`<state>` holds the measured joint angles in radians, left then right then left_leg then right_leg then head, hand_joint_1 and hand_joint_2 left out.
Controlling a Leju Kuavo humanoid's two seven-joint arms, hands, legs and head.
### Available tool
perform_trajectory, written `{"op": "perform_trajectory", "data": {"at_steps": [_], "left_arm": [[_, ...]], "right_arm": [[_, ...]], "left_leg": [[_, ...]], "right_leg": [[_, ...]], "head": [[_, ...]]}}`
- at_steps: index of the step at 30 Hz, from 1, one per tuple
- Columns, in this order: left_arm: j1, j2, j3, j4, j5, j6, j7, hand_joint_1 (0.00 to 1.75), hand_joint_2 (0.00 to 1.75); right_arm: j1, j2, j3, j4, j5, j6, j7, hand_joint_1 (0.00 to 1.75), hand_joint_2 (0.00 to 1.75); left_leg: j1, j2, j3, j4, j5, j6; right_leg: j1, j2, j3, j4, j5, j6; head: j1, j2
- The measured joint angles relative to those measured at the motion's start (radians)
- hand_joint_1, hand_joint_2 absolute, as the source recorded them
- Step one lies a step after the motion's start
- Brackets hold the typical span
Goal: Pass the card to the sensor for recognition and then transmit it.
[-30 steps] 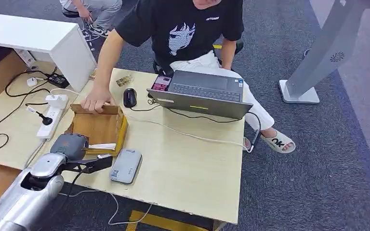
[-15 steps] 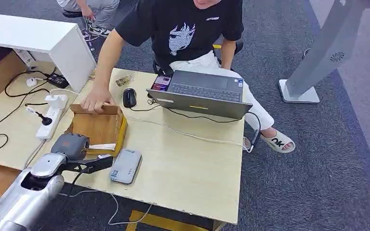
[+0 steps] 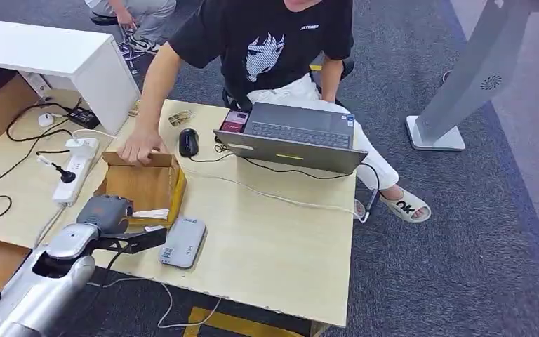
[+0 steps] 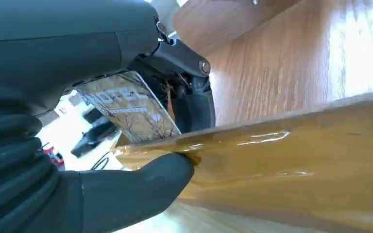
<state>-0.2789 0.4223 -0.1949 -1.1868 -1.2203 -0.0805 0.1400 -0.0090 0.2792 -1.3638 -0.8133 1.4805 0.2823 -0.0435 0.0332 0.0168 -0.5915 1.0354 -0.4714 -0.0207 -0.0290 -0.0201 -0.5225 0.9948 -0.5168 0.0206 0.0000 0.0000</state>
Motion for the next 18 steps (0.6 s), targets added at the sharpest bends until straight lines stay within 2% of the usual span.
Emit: {"op": "perform_trajectory", "data": {"at_steps": [16,17,18], "left_arm": [[-0.006,-0.003,-0.01,-0.04,-0.022,0.032,0.002,0.0,1.75],[-0.006,-0.003,-0.01,-0.043,-0.024,0.032,0.002,0.17,1.75],[-0.007,-0.003,-0.01,-0.045,-0.024,0.032,0.002,1.75,1.75]], "right_arm": [[0.001,0.0,-0.004,0.002,0.018,-0.012,-0.006,0.0,1.75],[0.001,0.0,-0.004,0.002,0.018,-0.012,-0.006,0.0,1.75],[0.001,0.0,-0.005,0.002,0.018,-0.012,-0.006,0.0,1.75]], "left_leg": [[0.0,0.0,0.0,0.0,0.0,0.0],[0.0,0.0,0.0,0.0,0.0,0.0],[0.0,0.0,0.0,0.0,0.0,0.0]], "right_leg": [[0.0,0.0,-0.001,0.0,0.0,0.0],[0.0,0.0,-0.001,0.0,0.0,0.0],[0.0,0.0,0.0,0.0,0.0,0.0]], "head": [[0.0,0.0],[0.0,0.0],[0.0,0.0]]}}
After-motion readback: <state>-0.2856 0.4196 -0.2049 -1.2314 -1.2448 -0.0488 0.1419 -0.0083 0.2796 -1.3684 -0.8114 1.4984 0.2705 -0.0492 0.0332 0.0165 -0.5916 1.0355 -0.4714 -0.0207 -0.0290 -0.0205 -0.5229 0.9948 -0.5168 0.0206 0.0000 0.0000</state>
